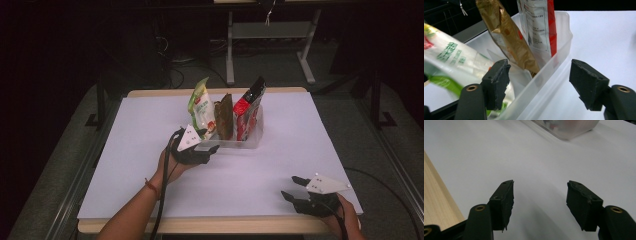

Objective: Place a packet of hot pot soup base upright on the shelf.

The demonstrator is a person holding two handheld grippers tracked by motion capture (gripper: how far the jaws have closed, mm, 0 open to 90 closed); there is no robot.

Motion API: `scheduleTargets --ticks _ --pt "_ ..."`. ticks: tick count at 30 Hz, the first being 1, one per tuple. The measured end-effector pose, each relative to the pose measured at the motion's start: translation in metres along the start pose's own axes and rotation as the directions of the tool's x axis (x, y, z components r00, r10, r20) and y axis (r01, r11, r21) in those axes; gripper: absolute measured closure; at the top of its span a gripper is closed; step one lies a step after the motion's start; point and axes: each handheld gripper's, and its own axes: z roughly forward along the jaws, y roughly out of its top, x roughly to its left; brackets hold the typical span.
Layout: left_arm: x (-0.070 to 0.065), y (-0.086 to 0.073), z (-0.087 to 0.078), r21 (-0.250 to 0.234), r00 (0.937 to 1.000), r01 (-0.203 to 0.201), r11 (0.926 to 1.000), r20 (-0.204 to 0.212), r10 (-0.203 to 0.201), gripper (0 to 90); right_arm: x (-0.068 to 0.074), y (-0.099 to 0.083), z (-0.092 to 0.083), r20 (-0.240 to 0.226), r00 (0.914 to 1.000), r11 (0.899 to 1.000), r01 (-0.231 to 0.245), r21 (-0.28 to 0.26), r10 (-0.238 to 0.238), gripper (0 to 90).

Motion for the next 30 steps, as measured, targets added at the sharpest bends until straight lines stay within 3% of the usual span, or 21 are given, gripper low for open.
scheduleTargets --ticks 8,13,18,26,30 --pt "0.004 -0.009 -0.021 0.038 0.9997 -0.019 0.9991 -0.015 0.019 31.1 0.001 0.000 0.000 -0.003 1.0000 1.000 0.005 -0.001 -0.005 37.9" --pt "0.006 -0.013 -0.036 0.025 0.9997 -0.018 0.9995 -0.015 0.018 31.0 0.002 0.001 0.000 -0.001 1.0000 1.000 0.006 0.002 -0.006 37.8" --pt "0.008 -0.016 -0.049 0.048 0.9973 -0.060 0.9970 -0.040 0.062 29.5 0.002 0.001 0.001 -0.003 1.0000 1.000 0.007 0.002 -0.007 37.5" --pt "0.018 -0.031 -0.071 0.060 0.9974 -0.046 0.9971 -0.053 0.050 28.0 0.001 0.001 -0.001 0.005 0.9999 1.000 0.016 0.001 -0.016 37.2" --pt "0.022 -0.039 -0.082 0.063 0.9985 -0.014 0.9979 -0.053 0.017 26.8 0.001 0.001 -0.001 0.011 0.9997 1.000 0.020 -0.001 -0.020 35.9"
